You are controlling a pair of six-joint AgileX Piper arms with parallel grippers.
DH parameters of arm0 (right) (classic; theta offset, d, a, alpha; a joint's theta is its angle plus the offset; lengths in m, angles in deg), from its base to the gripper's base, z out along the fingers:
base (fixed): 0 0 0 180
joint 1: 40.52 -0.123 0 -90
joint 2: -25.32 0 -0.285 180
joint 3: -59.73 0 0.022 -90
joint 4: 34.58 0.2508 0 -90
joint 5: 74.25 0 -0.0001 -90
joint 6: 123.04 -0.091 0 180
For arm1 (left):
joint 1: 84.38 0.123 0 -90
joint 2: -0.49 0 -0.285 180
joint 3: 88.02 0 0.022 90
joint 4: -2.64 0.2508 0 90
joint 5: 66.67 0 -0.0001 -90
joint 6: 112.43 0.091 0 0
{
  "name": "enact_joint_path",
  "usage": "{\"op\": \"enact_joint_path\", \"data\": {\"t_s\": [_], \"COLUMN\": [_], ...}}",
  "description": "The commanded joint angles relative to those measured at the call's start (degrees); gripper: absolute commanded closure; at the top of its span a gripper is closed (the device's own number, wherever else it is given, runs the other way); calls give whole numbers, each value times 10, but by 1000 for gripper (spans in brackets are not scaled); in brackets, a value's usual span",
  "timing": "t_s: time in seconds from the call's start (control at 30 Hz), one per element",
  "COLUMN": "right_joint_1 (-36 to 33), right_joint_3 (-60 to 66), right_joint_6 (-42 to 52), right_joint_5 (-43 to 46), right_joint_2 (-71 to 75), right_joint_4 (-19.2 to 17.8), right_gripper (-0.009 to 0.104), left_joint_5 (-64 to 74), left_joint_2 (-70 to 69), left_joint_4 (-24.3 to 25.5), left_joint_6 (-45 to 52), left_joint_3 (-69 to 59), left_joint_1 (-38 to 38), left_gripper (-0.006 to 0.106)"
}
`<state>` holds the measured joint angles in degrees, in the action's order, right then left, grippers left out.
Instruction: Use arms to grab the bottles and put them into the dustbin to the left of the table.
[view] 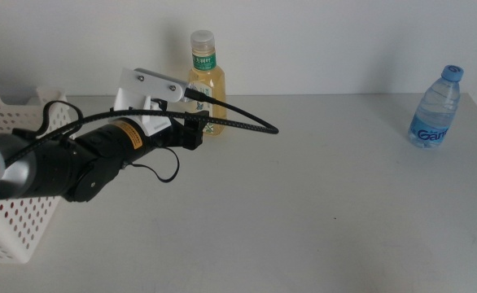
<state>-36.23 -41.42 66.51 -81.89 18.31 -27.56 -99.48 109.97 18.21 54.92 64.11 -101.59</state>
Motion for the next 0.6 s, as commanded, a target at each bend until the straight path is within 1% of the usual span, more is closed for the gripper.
{"op": "enact_joint_path", "data": {"t_s": [0.0, 0.1, 0.2, 0.57], "right_joint_1": [3, 3, 3, 3], "right_joint_3": [-5, -5, -5, -5], "right_joint_6": [5, 5, 5, 5], "right_joint_5": [41, 41, 41, 41], "right_joint_2": [12, 12, 12, 12], "right_joint_4": [-5, -5, -5, -5], "right_gripper": [20, 20, 20, 20], "left_joint_5": [-46, -38, -28, -20], "left_joint_2": [4, 40, 73, 168], "left_joint_4": [63, 110, 125, 129], "left_joint_6": [-58, -115, -130, -131], "left_joint_3": [57, 105, 149, 269], "left_joint_1": [17, 25, 25, 25], "left_gripper": [7, 7, 7, 7]}}
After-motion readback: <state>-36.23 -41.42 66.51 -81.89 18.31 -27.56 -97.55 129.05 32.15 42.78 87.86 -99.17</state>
